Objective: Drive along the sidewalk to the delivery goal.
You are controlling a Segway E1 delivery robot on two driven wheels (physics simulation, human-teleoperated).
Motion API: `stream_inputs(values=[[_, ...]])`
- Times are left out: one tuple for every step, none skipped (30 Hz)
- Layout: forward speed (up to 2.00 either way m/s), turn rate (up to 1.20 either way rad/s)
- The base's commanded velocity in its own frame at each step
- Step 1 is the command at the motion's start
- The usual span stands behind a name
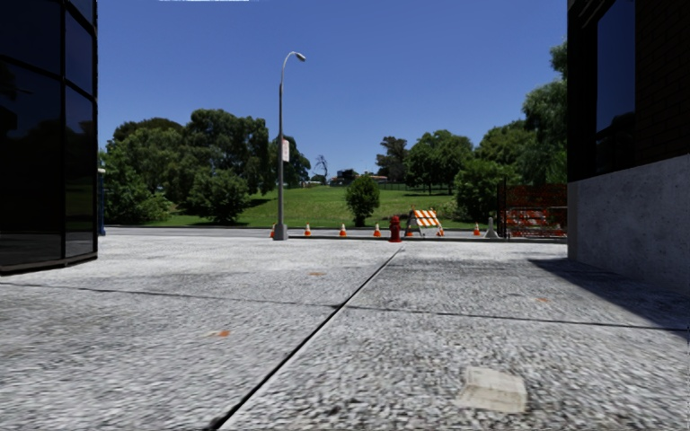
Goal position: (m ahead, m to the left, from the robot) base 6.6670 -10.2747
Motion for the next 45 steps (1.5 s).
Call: stream_inputs(values=[[2.00, 0.35], [2.00, 0.35], [2.00, 0.35], [2.00, 0.35], [2.00, 0.35], [2.00, 0.35], [2.00, 0.35], [2.00, 0.35], [2.00, 0.35], [2.00, 0.35], [2.00, 0.35], [2.00, 0.35], [2.00, 0.35], [2.00, 0.35], [2.00, 0.35], [2.00, 0.35], [2.00, 0.35], [2.00, 0.35], [2.00, 0.35], [2.00, 0.35], [2.00, 0.35], [2.00, 0.35], [2.00, 0.25], [2.00, 0.00], [2.00, 0.00], [2.00, 0.00], [2.00, 0.00], [2.00, 0.00], [2.00, 0.00], [2.00, 0.00], [2.00, 0.00], [2.00, 0.00], [2.00, 0.00], [2.00, 0.00], [2.00, 0.05], [2.00, 0.14], [2.00, 0.27], [2.00, 0.38], [2.00, 0.45], [2.00, 0.45], [2.00, 0.46], [2.00, 0.47], [2.00, 0.47], [2.00, 0.47], [2.00, 0.47]])
